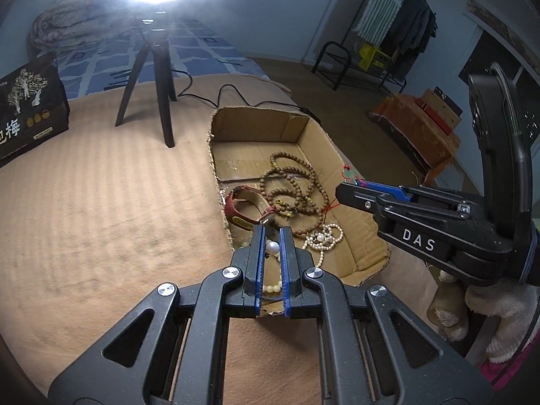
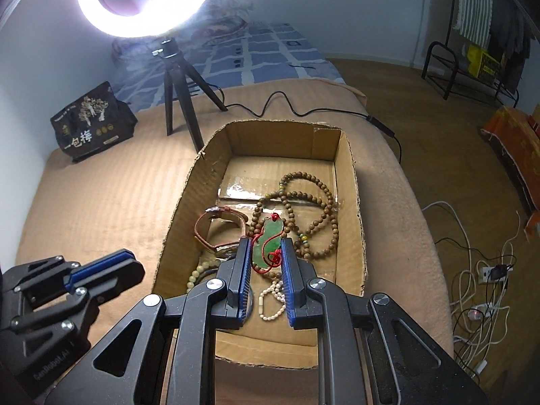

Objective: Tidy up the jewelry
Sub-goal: 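Carry the pendant with the right tool into the box while the left tool carries the earring there, then open both tools over the box, releasing the pendant and earring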

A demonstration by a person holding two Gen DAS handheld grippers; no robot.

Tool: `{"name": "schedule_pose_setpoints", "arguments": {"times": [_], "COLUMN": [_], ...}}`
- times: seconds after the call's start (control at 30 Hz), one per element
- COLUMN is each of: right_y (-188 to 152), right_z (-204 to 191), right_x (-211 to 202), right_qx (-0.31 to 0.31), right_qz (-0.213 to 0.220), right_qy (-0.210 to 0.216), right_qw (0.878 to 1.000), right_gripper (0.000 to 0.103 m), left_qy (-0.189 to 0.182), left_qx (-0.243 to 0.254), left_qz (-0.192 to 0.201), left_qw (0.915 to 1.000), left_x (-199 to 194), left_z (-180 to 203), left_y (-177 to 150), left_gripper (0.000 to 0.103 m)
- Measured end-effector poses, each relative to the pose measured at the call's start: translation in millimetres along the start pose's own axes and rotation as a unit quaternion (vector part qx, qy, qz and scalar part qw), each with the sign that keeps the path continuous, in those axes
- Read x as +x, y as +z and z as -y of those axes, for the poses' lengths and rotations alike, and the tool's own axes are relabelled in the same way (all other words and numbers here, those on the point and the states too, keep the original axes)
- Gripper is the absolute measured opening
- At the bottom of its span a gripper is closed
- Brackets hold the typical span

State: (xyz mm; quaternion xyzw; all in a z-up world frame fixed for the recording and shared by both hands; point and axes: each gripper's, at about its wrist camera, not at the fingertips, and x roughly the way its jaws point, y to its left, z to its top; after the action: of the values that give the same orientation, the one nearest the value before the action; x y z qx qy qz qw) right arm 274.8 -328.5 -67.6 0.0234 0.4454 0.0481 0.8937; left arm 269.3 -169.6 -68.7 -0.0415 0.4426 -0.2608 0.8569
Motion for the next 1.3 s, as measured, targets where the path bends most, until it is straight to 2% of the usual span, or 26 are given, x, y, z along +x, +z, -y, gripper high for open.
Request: {"name": "schedule_pose_setpoints", "arguments": {"times": [0.37, 0.47, 0.53, 0.57, 0.6, 0.63, 0.67, 0.73, 1.17, 1.3], "right_y": [-2.2, -3.0, -3.4, -3.8, -3.8, -3.6, -3.5, -3.4, -4.0, -4.5], "right_z": [3.6, 5.2, 6.1, 6.7, 7.3, 7.8, 8.2, 8.6, 7.9, 6.2], "right_x": [3.8, 5.0, 4.5, 3.7, 3.0, 2.3, 1.6, 1.2, 3.8, 1.9], "right_qx": [0.003, 0.007, 0.008, 0.009, 0.010, 0.012, 0.013, 0.012, 0.009, 0.009], "right_qz": [-0.006, -0.008, -0.005, -0.003, -0.002, -0.001, 0.001, 0.002, -0.010, -0.009], "right_qy": [-0.008, -0.010, -0.016, -0.018, -0.021, -0.026, -0.031, -0.038, -0.064, -0.066], "right_qw": [1.000, 1.000, 1.000, 1.000, 1.000, 1.000, 0.999, 0.999, 0.998, 0.998], "right_gripper": [0.017, 0.036, 0.054, 0.056, 0.061, 0.065, 0.066, 0.070, 0.071, 0.071], "left_qy": [-0.005, -0.004, -0.002, -0.001, 0.001, 0.005, 0.009, 0.015, 0.034, 0.038], "left_qx": [0.000, 0.001, 0.003, 0.003, 0.002, 0.001, 0.001, 0.003, -0.007, -0.008], "left_qz": [0.000, -0.001, -0.006, -0.009, -0.011, -0.010, -0.005, -0.003, -0.002, 0.004], "left_qw": [1.0000, 1.0000, 1.0000, 1.0000, 0.9999, 0.9999, 0.9999, 0.9999, 0.9994, 0.9992], "left_x": [6.0, 6.5, 8.2, 9.1, 10.2, 10.2, 9.2, 8.1, 5.3, 2.1], "left_z": [4.6, 4.4, 4.7, 4.8, 4.7, 4.4, 4.1, 4.1, -1.5, -0.9], "left_y": [0.0, -0.4, -0.9, -1.2, -1.5, -1.9, -2.6, -2.4, -1.7, -1.5], "left_gripper": [0.007, 0.007, 0.007, 0.017, 0.040, 0.057, 0.060, 0.061, 0.063, 0.067]}}
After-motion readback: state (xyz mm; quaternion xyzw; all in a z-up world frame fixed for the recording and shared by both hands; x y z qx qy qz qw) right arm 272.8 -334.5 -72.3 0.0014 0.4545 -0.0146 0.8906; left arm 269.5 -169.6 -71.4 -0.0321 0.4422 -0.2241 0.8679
